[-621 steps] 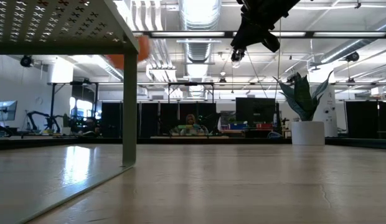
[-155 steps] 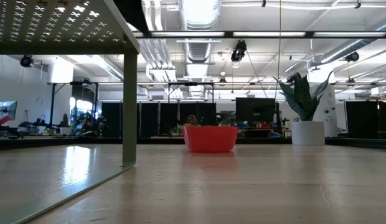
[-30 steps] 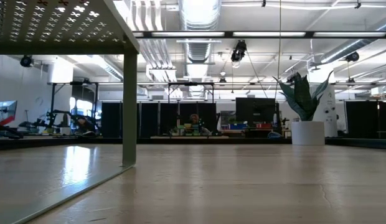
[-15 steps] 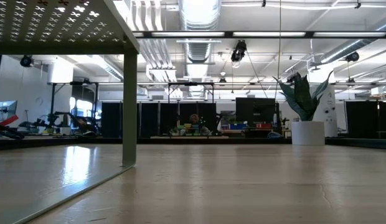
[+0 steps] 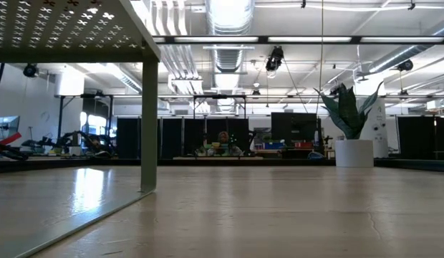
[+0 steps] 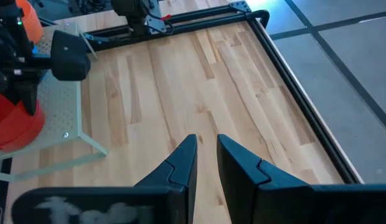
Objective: Pick & Place Mini bowls
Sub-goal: Stack the red bowl on the red bowls on the shelf, then return to Home Position
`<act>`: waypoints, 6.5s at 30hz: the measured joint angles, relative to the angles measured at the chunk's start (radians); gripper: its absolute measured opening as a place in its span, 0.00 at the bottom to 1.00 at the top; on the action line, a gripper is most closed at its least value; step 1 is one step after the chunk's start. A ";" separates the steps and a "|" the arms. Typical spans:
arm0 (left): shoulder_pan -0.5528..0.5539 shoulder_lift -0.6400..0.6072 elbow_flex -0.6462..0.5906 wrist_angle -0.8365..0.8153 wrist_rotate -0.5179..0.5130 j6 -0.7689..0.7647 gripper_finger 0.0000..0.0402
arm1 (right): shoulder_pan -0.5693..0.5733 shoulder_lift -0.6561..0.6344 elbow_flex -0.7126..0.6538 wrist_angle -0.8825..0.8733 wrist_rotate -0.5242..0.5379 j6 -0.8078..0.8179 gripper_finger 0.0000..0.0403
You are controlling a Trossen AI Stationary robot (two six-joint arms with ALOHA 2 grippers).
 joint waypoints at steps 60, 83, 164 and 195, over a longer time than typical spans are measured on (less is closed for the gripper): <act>-0.004 -0.033 0.266 -0.209 -0.034 0.144 0.13 | 0.001 -0.032 0.002 0.002 -0.047 -0.015 0.14; -0.001 -0.464 0.295 -0.195 -0.494 0.293 0.00 | 0.126 -0.246 0.002 0.030 -0.064 -0.141 0.05; -0.002 -1.527 -0.322 0.106 -0.518 0.400 0.00 | 0.151 -1.472 -1.110 0.631 -0.023 -0.011 0.02; -0.002 -1.570 -0.477 0.103 -0.439 0.461 0.00 | 0.151 -1.482 -1.216 0.742 -0.026 -0.099 0.02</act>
